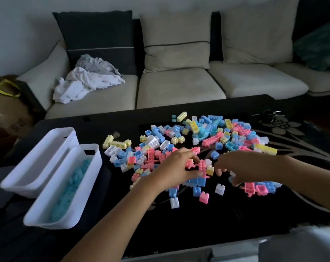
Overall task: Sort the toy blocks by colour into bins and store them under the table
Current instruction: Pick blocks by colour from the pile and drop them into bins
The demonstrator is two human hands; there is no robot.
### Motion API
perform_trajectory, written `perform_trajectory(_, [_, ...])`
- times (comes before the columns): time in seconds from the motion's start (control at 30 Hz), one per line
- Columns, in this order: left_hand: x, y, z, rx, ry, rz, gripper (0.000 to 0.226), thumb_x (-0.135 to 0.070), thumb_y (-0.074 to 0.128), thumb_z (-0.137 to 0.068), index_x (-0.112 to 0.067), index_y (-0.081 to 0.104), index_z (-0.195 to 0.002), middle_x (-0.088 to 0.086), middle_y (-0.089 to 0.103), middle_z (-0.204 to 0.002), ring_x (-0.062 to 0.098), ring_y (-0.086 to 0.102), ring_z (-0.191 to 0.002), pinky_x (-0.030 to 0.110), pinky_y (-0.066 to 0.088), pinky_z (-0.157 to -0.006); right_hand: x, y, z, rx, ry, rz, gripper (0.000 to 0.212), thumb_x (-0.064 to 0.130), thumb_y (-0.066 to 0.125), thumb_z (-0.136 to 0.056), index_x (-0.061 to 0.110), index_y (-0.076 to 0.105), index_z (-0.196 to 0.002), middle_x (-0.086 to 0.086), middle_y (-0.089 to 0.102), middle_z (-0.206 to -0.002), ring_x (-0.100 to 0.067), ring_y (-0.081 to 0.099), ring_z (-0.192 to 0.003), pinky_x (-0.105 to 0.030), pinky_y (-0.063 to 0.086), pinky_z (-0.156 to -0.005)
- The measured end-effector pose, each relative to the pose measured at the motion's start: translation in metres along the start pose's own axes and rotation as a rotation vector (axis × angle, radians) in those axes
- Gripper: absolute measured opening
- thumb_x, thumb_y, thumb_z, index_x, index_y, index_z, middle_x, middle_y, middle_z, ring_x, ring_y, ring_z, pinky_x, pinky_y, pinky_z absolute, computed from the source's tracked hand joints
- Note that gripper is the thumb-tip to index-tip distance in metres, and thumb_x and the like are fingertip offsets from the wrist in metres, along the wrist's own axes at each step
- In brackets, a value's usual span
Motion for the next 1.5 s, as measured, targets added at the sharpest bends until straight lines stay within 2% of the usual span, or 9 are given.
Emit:
perform_trajectory(0.23, [0.006, 0.005, -0.02, -0.039, -0.039, -0.04, 0.027, -0.035, 0.058, -0.091, -0.02, 0.061, -0.113, -0.003, 0.053, -0.122, 0.01, 0.051, -0.106, 0.023, 0.04, -0.086, -0.011, 0.016, -0.003, -0.034, 0.03, 0.156, 0.04, 0.017, 0.063, -0.084, 0.027, 0.05, -0.121, 0.008, 0.054, -0.116, -0.008, 0.045, -0.088, -0.025, 0.034, -0.068])
perform_trajectory(0.47, [-0.002, 0.0, -0.054, -0.124, 0.0, -0.051, 0.02, -0.028, 0.055, -0.093, -0.019, 0.062, -0.11, -0.003, 0.053, -0.129, 0.01, 0.053, -0.113, 0.018, 0.033, -0.085, -0.025, 0.022, -0.009, -0.075, -0.049, 0.129, 0.023, 0.024, 0.065, -0.082, 0.028, 0.057, -0.103, 0.011, 0.058, -0.103, -0.011, 0.055, -0.093, -0.029, 0.046, -0.076])
perform_trajectory(0.63, [0.002, -0.007, -0.091, -0.234, -0.081, -0.036, 0.028, -0.02, 0.054, -0.093, -0.017, 0.058, -0.12, 0.001, 0.051, -0.133, 0.011, 0.054, -0.11, 0.019, 0.036, -0.085, -0.034, 0.008, 0.007, -0.23, -0.026, -0.252, 0.022, 0.037, 0.063, -0.087, 0.029, 0.056, -0.106, 0.021, 0.054, -0.092, 0.004, 0.053, -0.082, -0.015, 0.046, -0.072])
perform_trajectory(0.73, [0.008, -0.015, -0.109, -0.308, -0.165, -0.011, 0.025, -0.012, 0.054, -0.092, -0.011, 0.059, -0.117, 0.004, 0.059, -0.123, 0.014, 0.057, -0.109, 0.02, 0.041, -0.083, -0.058, -0.003, 0.01, -0.46, 0.089, -0.413, 0.02, 0.031, 0.066, -0.085, 0.025, 0.054, -0.1, 0.015, 0.058, -0.091, -0.001, 0.06, -0.081, -0.017, 0.052, -0.072])
perform_trajectory(0.87, [0.026, -0.012, -0.132, -0.304, -0.384, 0.034, 0.01, -0.016, 0.062, -0.089, -0.007, 0.066, -0.085, 0.008, 0.068, -0.095, 0.018, 0.065, -0.083, 0.03, 0.052, -0.071, -0.091, -0.001, 0.004, -0.598, 0.301, -0.371, 0.019, 0.024, 0.067, -0.085, 0.018, 0.051, -0.093, 0.002, 0.06, -0.09, -0.018, 0.062, -0.081, -0.029, 0.053, -0.071])
perform_trajectory(1.0, [0.03, -0.004, -0.15, -0.231, -0.498, 0.098, 0.029, -0.035, 0.07, -0.082, -0.01, 0.056, -0.077, 0.001, 0.057, -0.071, 0.012, 0.053, -0.059, 0.023, 0.034, -0.05, -0.099, 0.006, -0.017, -0.637, 0.394, -0.393, 0.022, 0.024, 0.067, -0.085, 0.01, 0.056, -0.097, -0.005, 0.062, -0.094, -0.022, 0.06, -0.082, -0.032, 0.051, -0.071])
perform_trajectory(1.2, [0.025, 0.006, -0.163, -0.171, -0.529, -0.035, 0.065, -0.041, 0.073, -0.078, -0.003, 0.047, -0.124, 0.01, 0.06, -0.114, 0.023, 0.059, -0.102, 0.028, 0.044, -0.071, -0.085, 0.008, -0.044, -0.649, 0.477, -0.376, 0.021, 0.018, 0.066, -0.084, 0.009, 0.058, -0.102, -0.004, 0.061, -0.096, -0.02, 0.058, -0.084, -0.029, 0.05, -0.065])
perform_trajectory(1.37, [0.033, 0.011, -0.164, -0.117, -0.483, -0.045, 0.049, -0.04, 0.073, -0.078, -0.007, 0.057, -0.11, 0.009, 0.064, -0.103, 0.019, 0.061, -0.086, 0.026, 0.046, -0.067, -0.08, 0.017, -0.043, -0.651, 0.485, -0.355, 0.013, 0.013, 0.065, -0.083, 0.012, 0.057, -0.094, -0.005, 0.065, -0.094, -0.021, 0.057, -0.078, -0.029, 0.045, -0.059])
perform_trajectory(1.5, [0.039, 0.007, -0.15, -0.077, -0.359, -0.048, 0.042, -0.041, 0.066, -0.085, -0.008, 0.06, -0.109, 0.004, 0.061, -0.094, 0.016, 0.058, -0.083, 0.026, 0.043, -0.068, -0.088, 0.013, -0.03, -0.803, 0.478, -0.629, 0.023, 0.02, 0.072, -0.081, 0.012, 0.062, -0.101, -0.001, 0.065, -0.095, -0.015, 0.061, -0.081, -0.024, 0.051, -0.067])
Point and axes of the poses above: each hand's wrist, its own z-axis away from the middle knuckle, its own y-axis out of the palm, x = y × z, the point moved 3 cm from there along -z, towards the middle knuckle
